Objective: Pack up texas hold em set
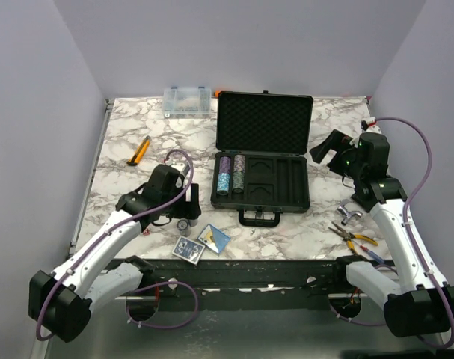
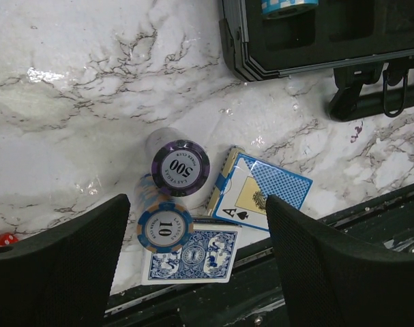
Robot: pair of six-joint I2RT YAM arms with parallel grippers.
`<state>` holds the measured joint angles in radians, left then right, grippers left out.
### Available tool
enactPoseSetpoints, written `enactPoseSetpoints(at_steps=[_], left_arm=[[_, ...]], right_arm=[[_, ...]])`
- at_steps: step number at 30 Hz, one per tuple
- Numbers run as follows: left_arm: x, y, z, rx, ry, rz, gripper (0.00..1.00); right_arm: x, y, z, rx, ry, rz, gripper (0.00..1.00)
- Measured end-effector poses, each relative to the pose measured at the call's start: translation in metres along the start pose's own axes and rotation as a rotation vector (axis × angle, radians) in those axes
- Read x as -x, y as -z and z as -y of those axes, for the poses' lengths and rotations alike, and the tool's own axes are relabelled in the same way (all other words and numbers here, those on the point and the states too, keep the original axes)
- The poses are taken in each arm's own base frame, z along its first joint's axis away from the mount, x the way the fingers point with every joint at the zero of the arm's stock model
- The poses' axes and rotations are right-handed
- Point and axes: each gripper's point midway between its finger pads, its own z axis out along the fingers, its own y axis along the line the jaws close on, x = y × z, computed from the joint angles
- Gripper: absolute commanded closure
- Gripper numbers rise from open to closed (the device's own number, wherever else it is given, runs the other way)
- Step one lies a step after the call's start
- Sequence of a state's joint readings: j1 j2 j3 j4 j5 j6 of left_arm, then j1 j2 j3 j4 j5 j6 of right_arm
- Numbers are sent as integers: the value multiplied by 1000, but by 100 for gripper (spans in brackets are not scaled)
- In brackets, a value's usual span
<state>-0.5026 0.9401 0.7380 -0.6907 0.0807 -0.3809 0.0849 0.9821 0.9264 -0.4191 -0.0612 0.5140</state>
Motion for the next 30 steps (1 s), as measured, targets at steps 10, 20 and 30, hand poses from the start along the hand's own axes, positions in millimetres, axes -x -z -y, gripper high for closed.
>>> enactPoseSetpoints(at_steps=[10,20,30], left_arm=[[-4,-14,-2,39,-11,-64,28],[-21,-36,-11,98,11,-196,37],[-27,-40,-12,114,31,-228,45]], right_arm=[[-1,0,-1,9,5,-7,0],[2,0,-5,17,4,-4,0],[3,2,-6,20,-3,1,0]])
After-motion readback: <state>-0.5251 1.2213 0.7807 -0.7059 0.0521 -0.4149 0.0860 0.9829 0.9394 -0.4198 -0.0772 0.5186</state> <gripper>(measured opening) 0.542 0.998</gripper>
